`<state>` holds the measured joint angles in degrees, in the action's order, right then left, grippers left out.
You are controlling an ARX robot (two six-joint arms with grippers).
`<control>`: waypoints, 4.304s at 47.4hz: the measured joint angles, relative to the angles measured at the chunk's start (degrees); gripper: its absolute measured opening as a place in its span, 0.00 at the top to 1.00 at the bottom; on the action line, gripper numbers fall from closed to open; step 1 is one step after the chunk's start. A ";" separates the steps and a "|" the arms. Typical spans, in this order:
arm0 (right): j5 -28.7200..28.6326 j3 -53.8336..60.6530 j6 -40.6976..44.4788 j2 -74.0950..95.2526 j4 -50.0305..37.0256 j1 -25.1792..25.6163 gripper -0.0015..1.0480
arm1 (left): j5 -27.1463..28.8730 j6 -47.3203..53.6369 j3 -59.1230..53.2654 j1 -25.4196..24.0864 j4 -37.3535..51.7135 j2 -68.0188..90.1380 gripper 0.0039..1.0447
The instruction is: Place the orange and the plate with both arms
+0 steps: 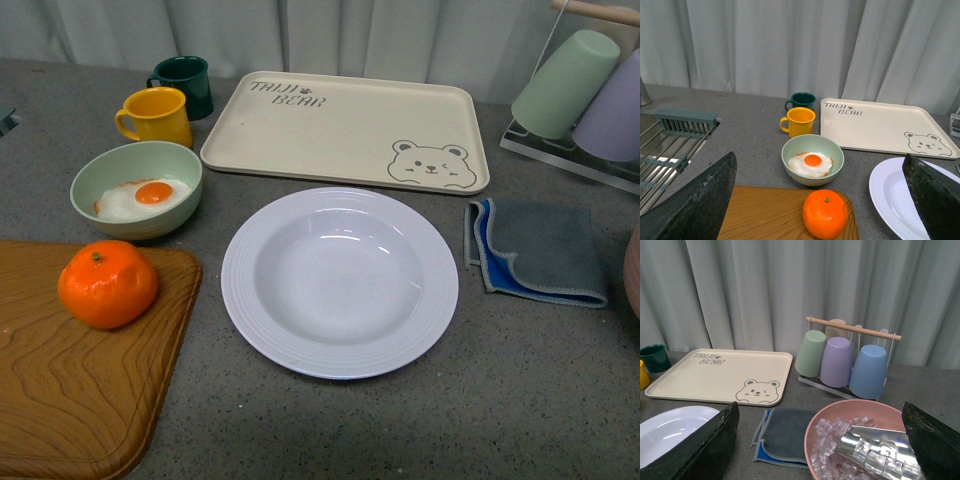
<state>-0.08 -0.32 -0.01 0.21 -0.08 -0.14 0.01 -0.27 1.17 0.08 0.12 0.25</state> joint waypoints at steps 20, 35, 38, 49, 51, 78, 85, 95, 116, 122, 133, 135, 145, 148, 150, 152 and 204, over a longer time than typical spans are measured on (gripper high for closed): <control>0.00 0.00 0.00 0.00 0.00 0.00 0.09 | 0.00 0.00 0.00 0.00 0.00 0.00 0.06; 0.00 0.00 0.00 0.00 0.00 0.00 0.09 | 0.00 0.00 0.00 0.00 0.00 0.00 0.06; 0.00 0.00 0.00 0.00 0.00 0.00 0.09 | 0.00 0.00 0.00 0.00 0.00 0.00 0.06; 0.00 0.00 0.00 0.00 0.00 0.00 0.09 | 2.62 -10.19 6.67 2.67 5.79 31.63 0.06; 0.00 0.00 0.00 0.00 0.00 0.00 0.09 | 1.66 -11.28 8.48 3.10 9.57 39.10 0.06; 0.00 0.00 0.00 0.00 0.00 0.00 0.09 | -6.80 -10.27 27.69 4.46 18.25 91.23 0.06; 0.00 0.00 0.00 0.00 0.00 0.00 0.09 | -5.86 -9.14 30.21 4.57 18.14 95.14 0.06; 0.00 0.00 0.00 0.00 0.00 0.00 0.09 | -5.27 -6.58 33.75 4.42 16.76 100.52 0.06; 0.00 0.00 0.00 0.00 0.00 0.00 0.09 | -5.70 -5.84 35.82 4.07 17.14 105.13 0.28; 0.00 0.00 0.00 0.00 0.00 0.00 0.09 | -5.64 -5.77 35.82 4.07 17.14 105.13 0.41; 0.00 0.00 0.00 0.00 0.00 0.00 0.09 | -4.72 -5.79 35.78 6.36 15.37 101.37 0.48; 0.00 0.00 0.00 0.00 0.00 0.00 0.09 | -4.52 -5.92 35.80 8.20 14.95 99.43 0.48; 0.00 0.00 0.00 0.00 0.00 0.00 0.09 | -2.75 -8.15 39.06 17.22 14.53 98.14 0.49; 0.00 0.00 0.00 0.00 0.00 0.00 0.09 | -1.81 -9.44 41.62 20.81 14.56 100.15 0.49; 0.00 0.00 0.00 0.00 0.00 0.00 0.09 | -1.55 -10.16 42.64 22.40 14.80 101.33 0.49; 0.00 0.00 0.00 0.00 0.00 0.00 0.09 | -1.18 -10.75 43.93 24.22 14.91 102.84 0.49; 0.00 0.00 0.00 0.00 0.00 0.00 0.09 | 3.13 -14.34 55.89 31.63 13.20 115.16 0.06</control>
<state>-0.08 -0.32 -0.01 0.21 -0.08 -0.14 3.14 -14.61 57.06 31.70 13.32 115.42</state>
